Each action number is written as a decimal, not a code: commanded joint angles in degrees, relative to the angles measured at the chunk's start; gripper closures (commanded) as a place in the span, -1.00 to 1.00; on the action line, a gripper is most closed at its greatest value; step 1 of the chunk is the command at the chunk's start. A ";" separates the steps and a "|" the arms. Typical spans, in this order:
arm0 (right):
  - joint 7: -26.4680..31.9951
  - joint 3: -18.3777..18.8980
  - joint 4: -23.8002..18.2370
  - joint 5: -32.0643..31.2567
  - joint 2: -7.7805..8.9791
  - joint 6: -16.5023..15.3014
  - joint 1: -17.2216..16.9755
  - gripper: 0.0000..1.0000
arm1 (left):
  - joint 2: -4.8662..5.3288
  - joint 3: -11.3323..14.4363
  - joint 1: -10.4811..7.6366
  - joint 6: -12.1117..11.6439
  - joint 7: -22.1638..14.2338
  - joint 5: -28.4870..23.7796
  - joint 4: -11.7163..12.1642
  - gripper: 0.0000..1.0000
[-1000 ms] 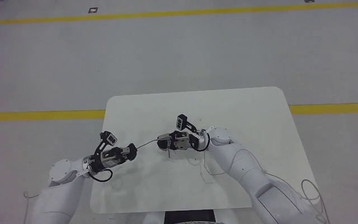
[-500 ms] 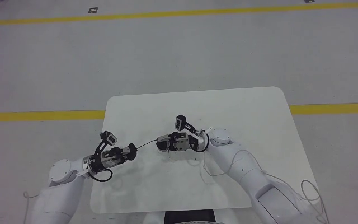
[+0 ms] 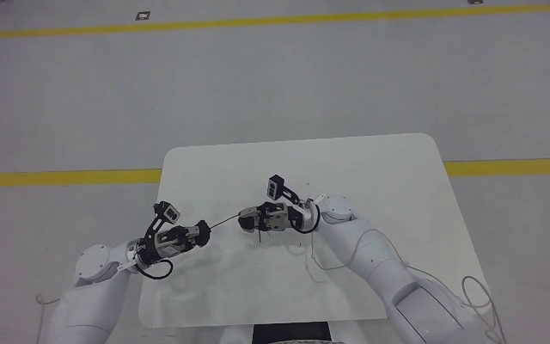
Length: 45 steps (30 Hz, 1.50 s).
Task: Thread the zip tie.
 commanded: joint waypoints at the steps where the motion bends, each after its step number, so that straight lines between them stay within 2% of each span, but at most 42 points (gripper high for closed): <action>1: -0.08 -0.04 -0.13 -0.05 0.00 -0.06 0.04 0.70 | 0.00 0.00 0.00 0.00 0.00 0.00 0.00 1.00; 7: -0.28 -0.20 -0.56 -0.28 0.05 -0.06 -0.02 0.82 | 0.00 0.00 0.00 0.00 0.00 0.00 0.00 1.00; 11: -0.61 -0.31 -0.73 -0.61 0.12 0.10 -0.09 1.00 | 0.00 0.00 0.00 0.00 0.00 0.00 0.00 1.00; 18: -1.40 -0.31 -1.33 -1.34 0.36 -0.24 -0.52 1.00 | 0.00 0.00 0.00 0.00 0.00 0.00 0.00 1.00; 21: -2.27 0.18 -1.90 -1.20 0.56 -1.54 -1.04 1.00 | 0.00 0.00 0.00 0.00 0.00 0.00 0.00 1.00; 22: -2.57 0.35 -2.12 -1.18 0.63 -1.93 -1.22 1.00 | 0.00 0.00 0.00 0.00 0.00 0.00 0.00 0.44; 23: -2.88 0.56 -2.36 -1.03 0.71 -2.31 -1.44 1.00 | 0.00 0.00 0.00 0.00 0.00 0.00 0.00 -0.90; 24: -3.23 0.82 -2.69 -0.85 0.80 -2.73 -1.75 1.00 | 0.00 0.00 0.00 0.00 0.00 0.00 0.00 -1.00; 31: -4.42 1.42 -4.92 -0.66 1.24 -3.53 -3.43 1.00 | -0.10 1.03 0.36 0.95 3.28 -1.57 -1.57 -1.00; 37: -4.89 0.94 -6.62 0.70 1.02 -3.89 -4.79 1.00 | -0.12 2.03 0.13 1.56 5.22 -2.48 -1.84 -1.00; 45: -5.16 0.73 -6.77 1.45 0.87 -4.00 -5.03 1.00 | -0.08 2.20 0.02 1.25 5.22 -1.81 -1.97 -1.00</action>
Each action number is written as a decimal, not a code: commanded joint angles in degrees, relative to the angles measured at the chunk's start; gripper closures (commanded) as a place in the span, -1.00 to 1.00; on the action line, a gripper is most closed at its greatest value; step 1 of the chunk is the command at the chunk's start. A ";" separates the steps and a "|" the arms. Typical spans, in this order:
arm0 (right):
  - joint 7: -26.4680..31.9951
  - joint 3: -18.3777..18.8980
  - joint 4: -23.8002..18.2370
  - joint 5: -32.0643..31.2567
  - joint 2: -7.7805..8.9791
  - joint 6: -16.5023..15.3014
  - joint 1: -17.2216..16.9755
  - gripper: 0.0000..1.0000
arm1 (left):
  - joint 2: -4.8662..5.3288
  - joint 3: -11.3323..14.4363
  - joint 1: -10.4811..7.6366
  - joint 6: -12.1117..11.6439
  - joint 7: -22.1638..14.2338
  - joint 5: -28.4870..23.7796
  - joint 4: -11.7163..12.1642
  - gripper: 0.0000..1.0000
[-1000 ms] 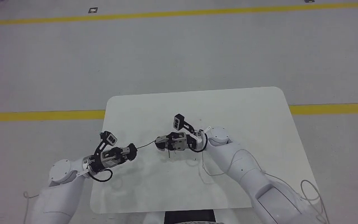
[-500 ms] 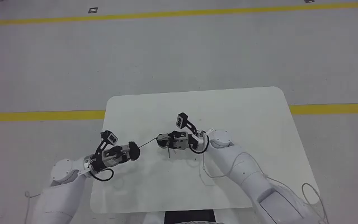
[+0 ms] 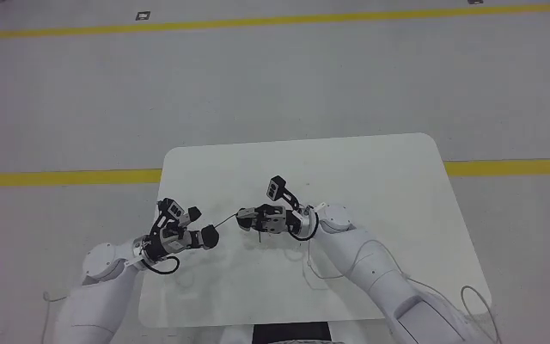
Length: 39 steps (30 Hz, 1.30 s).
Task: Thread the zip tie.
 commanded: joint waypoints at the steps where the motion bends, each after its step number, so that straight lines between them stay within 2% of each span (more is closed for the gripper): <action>1: 0.01 0.00 0.00 -0.01 0.00 0.01 0.00 1.00 | -0.02 0.07 -0.02 0.07 0.35 0.02 -0.05 -1.00; 8: -4.11 0.53 -4.39 0.26 0.32 0.02 -2.45 1.00 | -0.09 1.71 -0.08 0.47 2.45 -0.60 -1.27 -1.00; 13: -4.58 -0.10 -5.27 0.07 0.26 0.74 -2.75 1.00 | -0.16 2.54 -0.26 -0.99 3.87 -0.33 -1.41 -1.00; 20: -4.58 -0.10 -5.27 0.07 0.26 0.74 -2.75 1.00 | -0.16 2.54 -0.26 -0.99 3.87 -0.33 -1.41 -1.00; 26: -8.32 -0.59 -8.18 -3.12 0.68 1.83 -4.29 1.00 | -0.14 3.63 -0.42 -0.08 4.97 -0.55 -2.08 -1.00; 30: -9.31 -0.89 -8.97 -4.53 0.90 2.47 -4.57 1.00 | 0.01 3.69 -0.50 -0.45 5.35 0.05 -2.16 -1.00; 31: -9.56 -0.93 -9.09 -4.94 0.96 2.56 -4.54 1.00 | 0.04 3.68 -0.54 -0.47 5.38 -0.02 -2.09 -0.86; 32: -9.72 -0.97 -9.22 -5.28 1.01 2.69 -4.52 1.00 | 0.07 3.69 -0.57 -0.49 5.39 -0.03 -2.03 -0.64; 33: -9.89 -1.00 -9.34 -5.68 1.08 2.80 -4.48 1.00 | 0.10 3.68 -0.60 -0.51 5.42 -0.05 -1.97 -0.36; 34: -10.23 -0.99 -9.46 -6.28 1.18 2.86 -4.45 1.00 | 0.14 3.68 -0.63 -0.58 5.50 -0.03 -1.92 0.02; 39: -11.29 -0.84 -10.30 -8.44 1.64 3.18 -4.53 1.00 | 0.29 3.79 -0.68 -0.54 5.63 -0.05 -1.81 0.30</action>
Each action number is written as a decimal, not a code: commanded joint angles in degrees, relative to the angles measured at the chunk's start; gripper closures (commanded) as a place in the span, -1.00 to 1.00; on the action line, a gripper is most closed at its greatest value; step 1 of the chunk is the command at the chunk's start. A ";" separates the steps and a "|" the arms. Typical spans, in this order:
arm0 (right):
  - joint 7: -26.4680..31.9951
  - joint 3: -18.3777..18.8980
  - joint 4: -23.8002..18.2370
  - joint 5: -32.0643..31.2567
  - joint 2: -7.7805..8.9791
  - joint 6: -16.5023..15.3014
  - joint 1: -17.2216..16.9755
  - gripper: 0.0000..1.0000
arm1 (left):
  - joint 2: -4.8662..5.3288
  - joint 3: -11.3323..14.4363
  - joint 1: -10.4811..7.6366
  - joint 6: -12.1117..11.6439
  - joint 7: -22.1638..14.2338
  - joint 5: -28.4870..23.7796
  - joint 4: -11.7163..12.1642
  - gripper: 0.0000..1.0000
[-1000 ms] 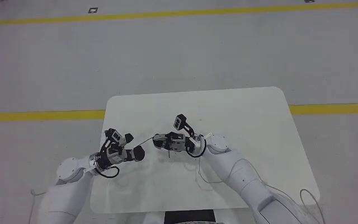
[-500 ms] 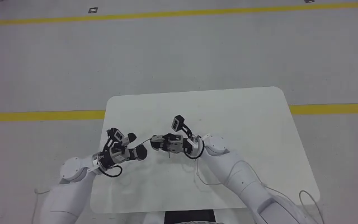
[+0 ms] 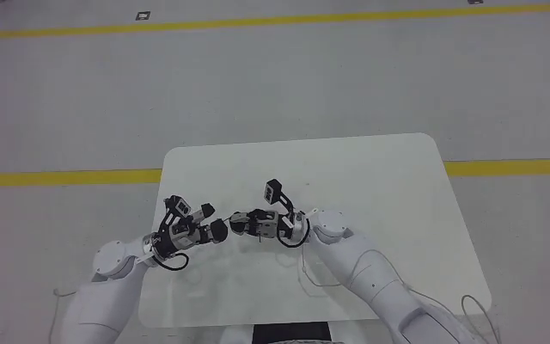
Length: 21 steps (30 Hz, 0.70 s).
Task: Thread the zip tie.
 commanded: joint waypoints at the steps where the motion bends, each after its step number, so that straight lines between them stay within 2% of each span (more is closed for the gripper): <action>1: -0.34 0.06 -0.35 -0.66 0.17 0.17 -0.09 1.00 | 0.06 0.06 -0.02 0.09 0.05 -0.06 0.02 0.34; 21: -0.40 -0.01 -2.65 -2.33 1.21 0.96 -0.79 1.00 | 0.67 1.05 -0.16 0.51 0.53 0.80 0.54 0.74</action>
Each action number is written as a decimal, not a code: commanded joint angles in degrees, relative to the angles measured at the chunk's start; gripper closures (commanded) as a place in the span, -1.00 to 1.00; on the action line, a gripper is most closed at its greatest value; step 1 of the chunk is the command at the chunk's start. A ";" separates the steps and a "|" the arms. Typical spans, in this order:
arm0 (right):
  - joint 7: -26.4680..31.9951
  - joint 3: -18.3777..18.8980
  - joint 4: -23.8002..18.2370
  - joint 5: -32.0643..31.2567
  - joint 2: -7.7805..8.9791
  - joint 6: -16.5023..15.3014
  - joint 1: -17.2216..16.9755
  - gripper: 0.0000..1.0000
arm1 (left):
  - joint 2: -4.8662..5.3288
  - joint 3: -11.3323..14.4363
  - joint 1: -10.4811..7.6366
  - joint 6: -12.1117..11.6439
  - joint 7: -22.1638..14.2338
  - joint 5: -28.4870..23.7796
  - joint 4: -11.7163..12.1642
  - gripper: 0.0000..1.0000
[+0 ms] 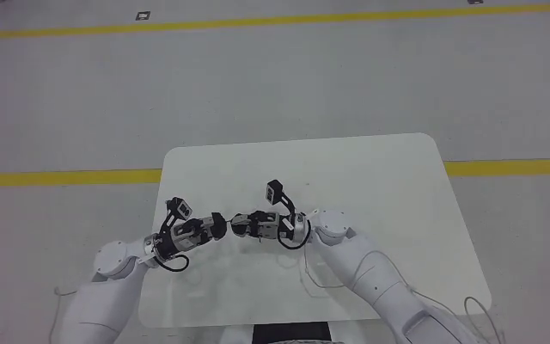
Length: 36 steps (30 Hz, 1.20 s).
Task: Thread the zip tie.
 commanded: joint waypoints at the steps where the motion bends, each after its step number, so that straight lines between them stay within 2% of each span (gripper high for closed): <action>1: 0.28 -0.09 -0.13 -0.23 0.09 -0.08 0.05 1.00 | 0.06 0.05 0.02 0.01 0.20 0.04 -0.03 0.74; 20: 1.70 -1.13 -1.53 -0.10 0.59 -0.74 -0.16 1.00 | 0.60 0.69 0.54 -0.33 0.74 0.47 -0.64 0.92; 25: 1.71 -1.55 -1.82 0.01 0.64 -0.71 -0.14 1.00 | 0.77 0.68 0.87 -0.39 0.87 0.47 -0.98 0.90; 28: 1.60 -1.78 -1.89 0.10 0.66 -0.72 -0.14 1.00 | 0.87 0.68 1.04 -0.39 0.90 0.49 -1.17 0.80; 31: 1.57 -2.00 -1.90 0.21 0.68 -0.75 -0.12 1.00 | 0.97 0.74 1.11 -0.38 0.88 0.53 -1.29 0.78; 36: 1.47 -2.30 -1.79 0.37 0.71 -0.78 -0.03 1.00 | 1.09 0.84 1.19 -0.47 0.96 0.40 -1.38 0.86</action>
